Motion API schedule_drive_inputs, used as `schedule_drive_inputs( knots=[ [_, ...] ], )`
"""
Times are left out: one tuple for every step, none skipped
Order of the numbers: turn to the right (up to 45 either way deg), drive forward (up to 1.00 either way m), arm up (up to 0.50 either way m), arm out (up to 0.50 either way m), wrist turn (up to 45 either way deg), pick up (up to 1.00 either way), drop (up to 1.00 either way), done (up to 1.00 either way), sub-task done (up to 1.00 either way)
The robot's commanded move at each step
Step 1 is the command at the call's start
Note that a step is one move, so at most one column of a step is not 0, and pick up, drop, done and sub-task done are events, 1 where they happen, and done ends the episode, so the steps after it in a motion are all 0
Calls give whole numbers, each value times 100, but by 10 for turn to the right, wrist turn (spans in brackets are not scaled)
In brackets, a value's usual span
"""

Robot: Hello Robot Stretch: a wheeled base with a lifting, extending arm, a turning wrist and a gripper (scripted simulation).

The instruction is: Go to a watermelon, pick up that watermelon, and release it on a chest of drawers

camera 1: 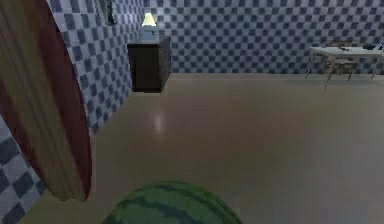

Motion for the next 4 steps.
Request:
schedule_drive_inputs(
  knots=[
    [0, 100, 0, 0, 0, 0, 0, 0, 0],
    [0, 100, 0, 0, 0, 0, 0, 0, 0],
    [0, 100, 0, 0, 0, 0, 0, 0, 0],
    [0, 100, 0, 0, 0, 0, 0, 0, 0]
  ],
)
